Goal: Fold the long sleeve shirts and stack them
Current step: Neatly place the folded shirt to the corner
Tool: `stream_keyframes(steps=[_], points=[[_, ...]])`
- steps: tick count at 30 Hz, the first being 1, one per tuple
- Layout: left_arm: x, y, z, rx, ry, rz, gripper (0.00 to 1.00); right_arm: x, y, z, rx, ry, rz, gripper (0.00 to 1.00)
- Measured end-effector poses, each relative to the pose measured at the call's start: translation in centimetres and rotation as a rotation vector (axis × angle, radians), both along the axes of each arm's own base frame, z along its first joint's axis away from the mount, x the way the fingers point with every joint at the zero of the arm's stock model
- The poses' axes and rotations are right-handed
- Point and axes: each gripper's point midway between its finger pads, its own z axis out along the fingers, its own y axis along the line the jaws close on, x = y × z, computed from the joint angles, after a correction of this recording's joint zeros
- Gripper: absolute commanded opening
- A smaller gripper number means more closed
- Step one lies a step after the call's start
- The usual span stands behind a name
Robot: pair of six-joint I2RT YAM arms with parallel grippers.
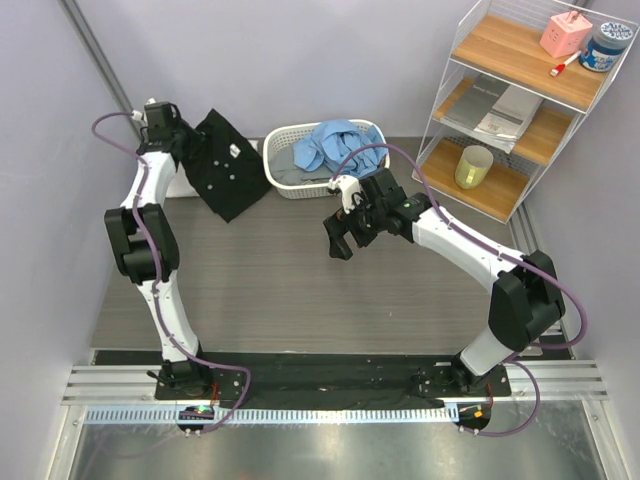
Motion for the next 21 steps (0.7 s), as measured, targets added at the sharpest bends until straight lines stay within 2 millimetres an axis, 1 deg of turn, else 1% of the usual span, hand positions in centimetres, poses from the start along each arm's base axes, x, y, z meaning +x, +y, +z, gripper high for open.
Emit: stream_keyframes(steps=[8, 15, 18, 21], points=[[1.3, 1.0, 1.8, -0.157, -0.091, 0.085, 0.0, -0.2, -0.2, -0.3, -0.011, 0.007, 0.008, 1.0], [1.9, 1.0, 1.2, -0.258, -0.11, 0.135, 0.0, -0.3, -0.1, -1.2, -0.022, 0.034, 0.012, 1.0], [2.0, 1.5, 1.3, -0.28, -0.116, 0.15, 0.0, -0.4, -0.1, -1.7, -0.03, 0.048, 0.014, 1.0], [2.1, 2.5, 1.8, -0.287, -0.135, 0.157, 0.0, -0.4, 0.0, -2.0, -0.033, 0.06, 0.017, 1.0]])
